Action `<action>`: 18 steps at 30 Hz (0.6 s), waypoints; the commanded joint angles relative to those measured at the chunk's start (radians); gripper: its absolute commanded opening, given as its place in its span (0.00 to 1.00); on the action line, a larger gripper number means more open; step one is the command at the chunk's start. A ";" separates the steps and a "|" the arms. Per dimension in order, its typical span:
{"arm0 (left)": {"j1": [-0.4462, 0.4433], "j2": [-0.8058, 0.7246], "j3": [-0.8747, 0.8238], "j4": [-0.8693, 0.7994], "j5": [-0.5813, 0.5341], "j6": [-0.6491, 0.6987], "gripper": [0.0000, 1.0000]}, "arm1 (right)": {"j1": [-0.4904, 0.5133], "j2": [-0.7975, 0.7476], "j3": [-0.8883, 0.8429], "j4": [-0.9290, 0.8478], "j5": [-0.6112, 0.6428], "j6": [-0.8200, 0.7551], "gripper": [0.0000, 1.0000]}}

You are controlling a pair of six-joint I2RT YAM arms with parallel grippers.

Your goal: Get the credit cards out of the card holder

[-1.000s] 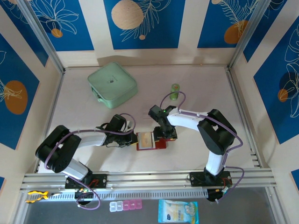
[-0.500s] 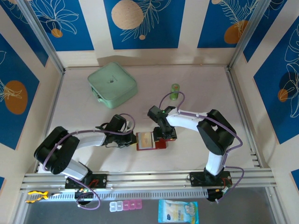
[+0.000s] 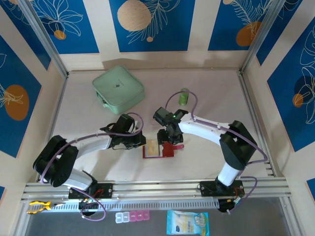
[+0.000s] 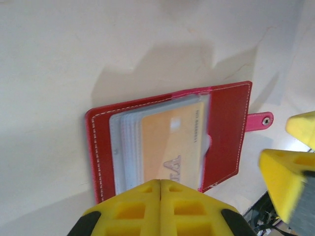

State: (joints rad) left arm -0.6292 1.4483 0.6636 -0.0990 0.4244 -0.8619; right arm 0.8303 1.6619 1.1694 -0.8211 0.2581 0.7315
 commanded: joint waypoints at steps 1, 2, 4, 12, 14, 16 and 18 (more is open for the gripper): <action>-0.020 0.004 0.023 -0.045 0.003 0.023 0.00 | -0.006 -0.061 -0.042 0.086 -0.087 0.036 0.67; -0.023 0.011 0.026 -0.041 0.008 0.023 0.00 | -0.012 -0.075 -0.065 0.131 -0.135 0.041 0.66; -0.028 0.027 0.033 -0.029 0.018 0.023 0.00 | -0.023 -0.096 -0.103 0.199 -0.201 0.060 0.64; -0.051 0.077 0.051 -0.027 0.031 0.039 0.03 | -0.074 -0.118 -0.237 0.435 -0.428 0.103 0.49; -0.053 0.088 0.050 -0.030 0.027 0.044 0.03 | -0.079 -0.109 -0.255 0.468 -0.448 0.104 0.45; -0.053 0.096 0.047 -0.030 0.024 0.047 0.03 | -0.081 -0.101 -0.267 0.490 -0.457 0.106 0.43; -0.052 0.105 0.041 -0.030 0.022 0.048 0.03 | -0.088 -0.090 -0.278 0.510 -0.472 0.109 0.41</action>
State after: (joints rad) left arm -0.6724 1.5379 0.6895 -0.0990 0.4374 -0.8356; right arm 0.7490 1.5608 0.9085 -0.3847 -0.1368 0.8246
